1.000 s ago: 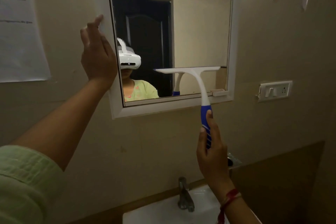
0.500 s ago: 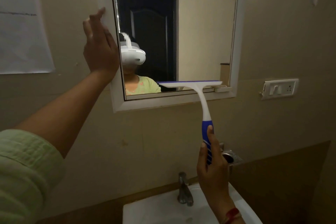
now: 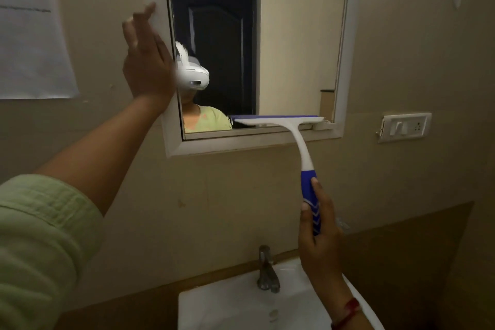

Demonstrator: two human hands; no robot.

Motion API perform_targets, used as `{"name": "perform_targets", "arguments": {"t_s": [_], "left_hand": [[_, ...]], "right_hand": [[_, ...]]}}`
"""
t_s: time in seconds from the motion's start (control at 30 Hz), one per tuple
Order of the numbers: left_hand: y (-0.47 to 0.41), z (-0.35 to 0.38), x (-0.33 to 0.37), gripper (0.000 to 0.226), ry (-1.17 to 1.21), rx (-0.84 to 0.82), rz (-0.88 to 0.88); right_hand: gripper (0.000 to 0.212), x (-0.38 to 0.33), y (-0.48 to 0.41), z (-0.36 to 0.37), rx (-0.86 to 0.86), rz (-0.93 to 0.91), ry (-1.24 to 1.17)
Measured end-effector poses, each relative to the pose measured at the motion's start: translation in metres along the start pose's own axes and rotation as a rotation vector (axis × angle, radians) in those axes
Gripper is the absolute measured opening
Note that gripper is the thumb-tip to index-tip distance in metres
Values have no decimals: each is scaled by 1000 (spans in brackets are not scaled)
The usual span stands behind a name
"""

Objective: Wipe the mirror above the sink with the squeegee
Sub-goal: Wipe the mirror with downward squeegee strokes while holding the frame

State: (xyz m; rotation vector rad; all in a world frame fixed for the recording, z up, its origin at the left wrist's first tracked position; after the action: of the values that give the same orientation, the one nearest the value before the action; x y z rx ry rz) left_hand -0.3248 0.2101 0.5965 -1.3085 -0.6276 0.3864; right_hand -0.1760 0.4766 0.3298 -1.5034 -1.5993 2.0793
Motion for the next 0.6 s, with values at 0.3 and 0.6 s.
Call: {"name": "perform_targets", "arguments": {"t_s": [0.3,0.6], "left_hand": [[0,-3,3,35,15,14,16],[0,-5,8,32,26,-15,28]], "right_hand": [[39,-53,-92,-23,126,-188,-59],[40,-130,-220,-31,232,-381,22]]}}
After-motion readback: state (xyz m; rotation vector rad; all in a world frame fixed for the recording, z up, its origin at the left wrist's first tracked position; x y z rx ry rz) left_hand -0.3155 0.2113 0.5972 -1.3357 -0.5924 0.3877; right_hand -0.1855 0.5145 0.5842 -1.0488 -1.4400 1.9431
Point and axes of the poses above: each hand's wrist, its own y-axis away from the middle knuckle, its own z-axis out of the palm, x = y × z, the point moved 9 cm from there along -y, towards the middle knuckle, and after that the axes turned 3 degrees about z, right-handed, at the moved point
